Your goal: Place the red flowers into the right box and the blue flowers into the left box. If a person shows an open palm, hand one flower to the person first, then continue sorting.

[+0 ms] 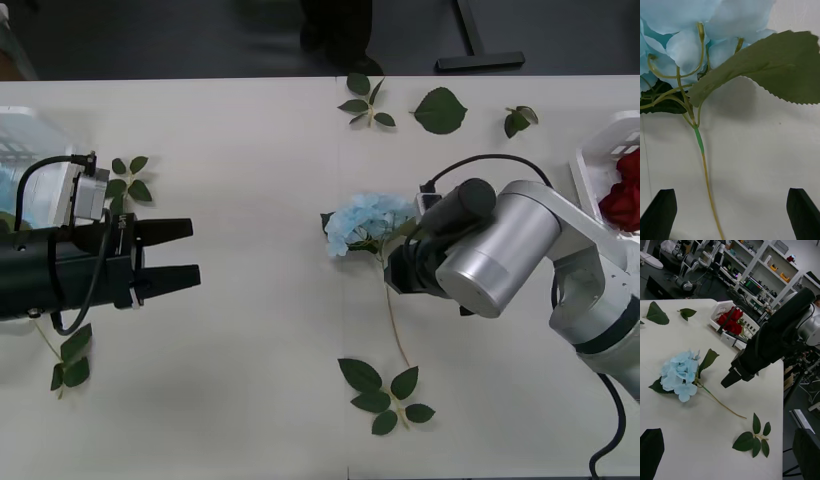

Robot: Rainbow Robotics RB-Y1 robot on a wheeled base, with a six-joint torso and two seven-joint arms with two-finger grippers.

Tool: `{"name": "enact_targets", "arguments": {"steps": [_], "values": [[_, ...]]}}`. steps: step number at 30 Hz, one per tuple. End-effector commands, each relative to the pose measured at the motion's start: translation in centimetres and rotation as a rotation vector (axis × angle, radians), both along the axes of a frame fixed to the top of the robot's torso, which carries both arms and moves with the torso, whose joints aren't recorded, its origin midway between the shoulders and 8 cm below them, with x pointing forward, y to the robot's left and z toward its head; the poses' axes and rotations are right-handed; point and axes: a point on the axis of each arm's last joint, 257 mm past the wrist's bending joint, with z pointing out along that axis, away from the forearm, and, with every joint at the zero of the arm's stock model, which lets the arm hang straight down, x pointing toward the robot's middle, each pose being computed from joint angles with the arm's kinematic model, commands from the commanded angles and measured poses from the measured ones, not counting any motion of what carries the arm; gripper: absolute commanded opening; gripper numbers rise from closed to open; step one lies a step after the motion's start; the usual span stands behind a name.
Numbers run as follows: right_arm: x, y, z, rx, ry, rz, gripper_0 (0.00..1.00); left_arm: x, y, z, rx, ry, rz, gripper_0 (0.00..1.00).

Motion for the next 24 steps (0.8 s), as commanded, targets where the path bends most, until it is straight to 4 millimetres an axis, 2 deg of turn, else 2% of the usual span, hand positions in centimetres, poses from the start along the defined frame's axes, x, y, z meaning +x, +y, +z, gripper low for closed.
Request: {"name": "enact_targets", "arguments": {"steps": [1, 7, 18, 24], "values": [[2.6, 3.5, 0.3, -0.011, -0.057, 0.030, 0.86, -0.3, -0.4, 0.0, -0.034, 0.001, 0.008, 1.00], [4.8, 5.0, -0.8, 0.016, -0.083, 0.035, 0.86, -0.5, -0.7, -0.2, -0.050, 0.008, 0.006, 1.00], [5.0, 6.0, -1.2, -0.036, -0.104, 0.072, 0.85, -0.4, -0.8, -0.4, -0.050, 0.009, 0.009, 1.00], [5.8, 6.6, -1.8, -0.053, -0.119, 0.085, 0.86, -0.4, -0.7, -0.5, -0.050, 0.011, 0.011, 1.00]]}}
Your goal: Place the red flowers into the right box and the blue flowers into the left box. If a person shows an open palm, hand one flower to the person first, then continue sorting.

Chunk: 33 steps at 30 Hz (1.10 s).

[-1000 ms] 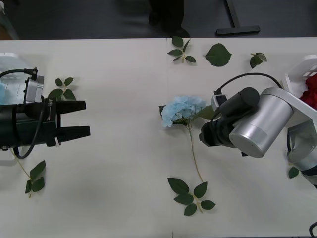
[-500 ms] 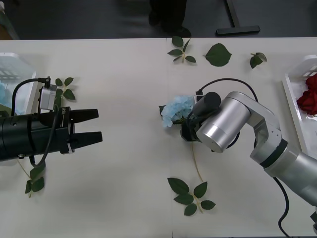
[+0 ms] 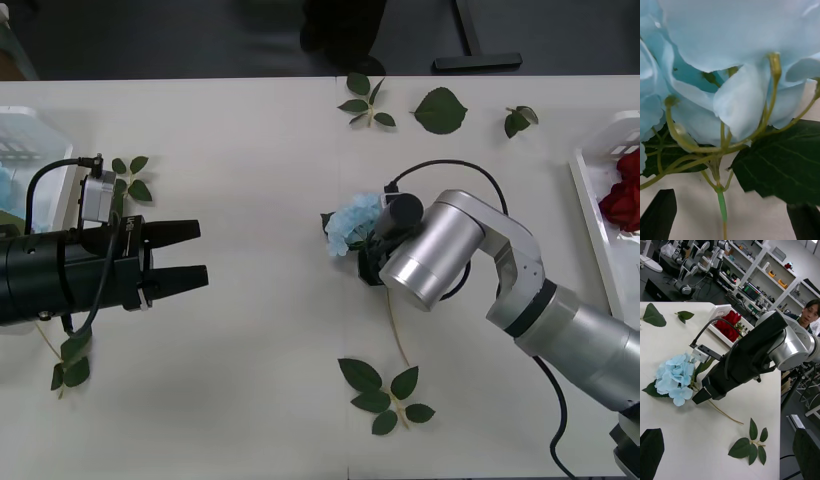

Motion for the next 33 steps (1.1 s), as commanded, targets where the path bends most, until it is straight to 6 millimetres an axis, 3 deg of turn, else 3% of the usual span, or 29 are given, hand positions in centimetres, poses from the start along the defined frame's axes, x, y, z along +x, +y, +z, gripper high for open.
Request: {"name": "enact_targets", "arguments": {"steps": [1, 3, 4, 5, 7, 18, 22, 27, 33], "values": [[1.5, 3.6, 1.9, 0.021, -0.060, 0.062, 0.85, -0.3, 0.1, -0.6, -0.017, 0.007, 0.015, 1.00], [1.6, 3.6, 1.9, 0.023, -0.065, 0.064, 0.68, -0.1, 0.2, -0.7, -0.017, 0.010, 0.018, 1.00], [1.6, 3.5, 1.9, 0.021, -0.063, 0.063, 0.50, -0.1, 0.3, -0.9, -0.016, 0.014, 0.020, 1.00], [1.6, 3.5, 1.9, 0.020, -0.063, 0.062, 0.39, -0.1, 0.3, -0.9, -0.016, 0.016, 0.020, 1.00], [1.5, 3.4, 1.7, 0.015, -0.062, 0.062, 0.00, -0.1, 0.3, -0.9, -0.017, 0.016, 0.020, 1.00], [2.0, 2.8, 1.9, 0.000, -0.075, 0.061, 0.00, 0.1, 0.4, -0.7, -0.019, 0.011, 0.022, 1.00], [3.1, 1.5, 3.1, 0.022, -0.084, 0.041, 0.00, 0.2, 0.4, -0.6, -0.019, 0.010, 0.022, 1.00], [5.0, 0.1, 7.3, 0.106, -0.111, 0.079, 0.00, 0.3, 0.4, -0.6, -0.019, 0.009, 0.026, 1.00], [6.2, -1.0, 15.7, 0.240, -0.170, 0.279, 0.00, 0.3, 0.4, -0.5, -0.020, 0.008, 0.027, 1.00]]}}
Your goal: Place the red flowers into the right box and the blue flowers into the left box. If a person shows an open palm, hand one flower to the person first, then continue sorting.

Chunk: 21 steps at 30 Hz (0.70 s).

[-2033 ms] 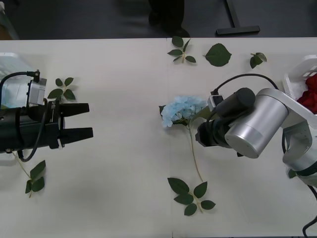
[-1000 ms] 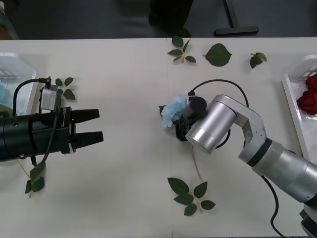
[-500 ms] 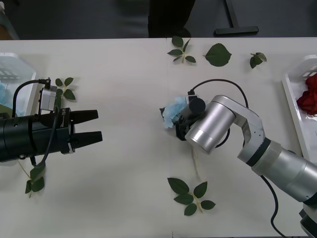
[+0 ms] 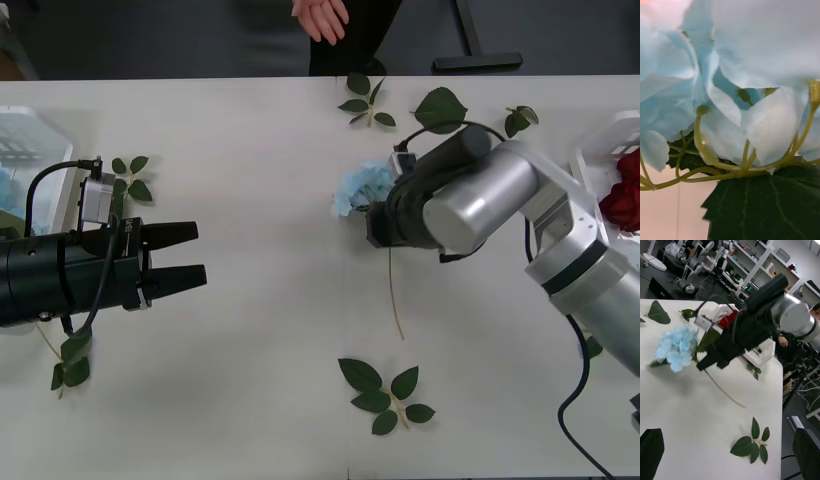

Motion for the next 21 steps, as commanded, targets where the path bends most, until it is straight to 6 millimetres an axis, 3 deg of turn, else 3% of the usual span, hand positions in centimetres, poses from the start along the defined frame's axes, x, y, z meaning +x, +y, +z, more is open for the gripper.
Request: {"name": "enact_targets", "arguments": {"steps": [1, 5, 8, 15, 17, 19, 21], "values": [[3.0, -1.2, 10.5, 0.080, -0.185, 0.155, 0.00, 0.0, -0.1, 0.1, -0.017, -0.011, 0.010, 1.00], [2.6, 0.2, 15.1, 0.157, -0.270, 0.279, 0.00, 0.0, -0.1, 0.1, -0.017, -0.011, 0.010, 1.00], [2.1, 1.0, 17.5, 0.253, -0.286, 0.312, 0.00, -0.1, -0.2, 0.1, -0.017, -0.010, 0.009, 1.00], [2.5, 0.2, 18.7, 0.264, -0.314, 0.304, 0.00, 0.1, -0.1, 0.2, -0.017, -0.013, 0.013, 1.00], [3.4, -0.4, 20.2, 0.283, -0.362, 0.278, 0.00, 0.0, -0.1, 0.2, -0.017, -0.012, 0.012, 1.00], [4.7, -1.3, 22.6, 0.308, -0.441, 0.245, 0.00, 0.1, -0.1, 0.2, -0.017, -0.013, 0.013, 1.00], [6.2, -1.7, 26.7, 0.356, -0.568, 0.218, 0.00, 0.1, -0.1, 0.2, -0.017, -0.013, 0.013, 1.00]]}}
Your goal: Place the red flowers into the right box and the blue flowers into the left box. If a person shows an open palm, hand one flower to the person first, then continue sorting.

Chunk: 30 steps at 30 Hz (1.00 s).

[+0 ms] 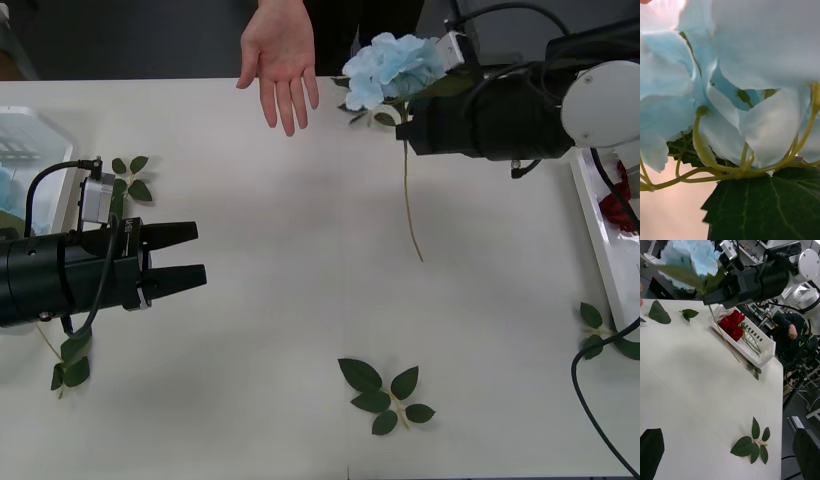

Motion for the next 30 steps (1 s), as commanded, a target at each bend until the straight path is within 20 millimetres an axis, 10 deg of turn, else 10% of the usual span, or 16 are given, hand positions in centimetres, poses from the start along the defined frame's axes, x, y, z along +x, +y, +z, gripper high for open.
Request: {"name": "enact_targets", "arguments": {"steps": [1, 7, 15, 21, 30], "values": [[3.3, -1.4, 12.6, 0.097, -0.330, -0.051, 0.00, 0.1, -0.2, 0.3, -0.017, -0.015, 0.010, 1.00], [3.5, 1.3, 24.8, 0.252, -0.623, -0.047, 0.00, 0.1, -0.1, 0.3, -0.017, -0.016, 0.012, 1.00], [1.7, 5.4, 34.7, 0.287, -0.901, -0.002, 0.00, 0.1, -0.1, 0.3, -0.017, -0.016, 0.012, 1.00], [1.5, 8.1, 38.0, 0.234, -1.043, 0.019, 0.00, 0.1, -0.1, 0.3, -0.017, -0.016, 0.012, 1.00], [2.3, 10.0, 37.7, 0.224, -1.065, 0.022, 0.00, 0.1, -0.1, 0.3, -0.017, -0.016, 0.012, 1.00]]}}
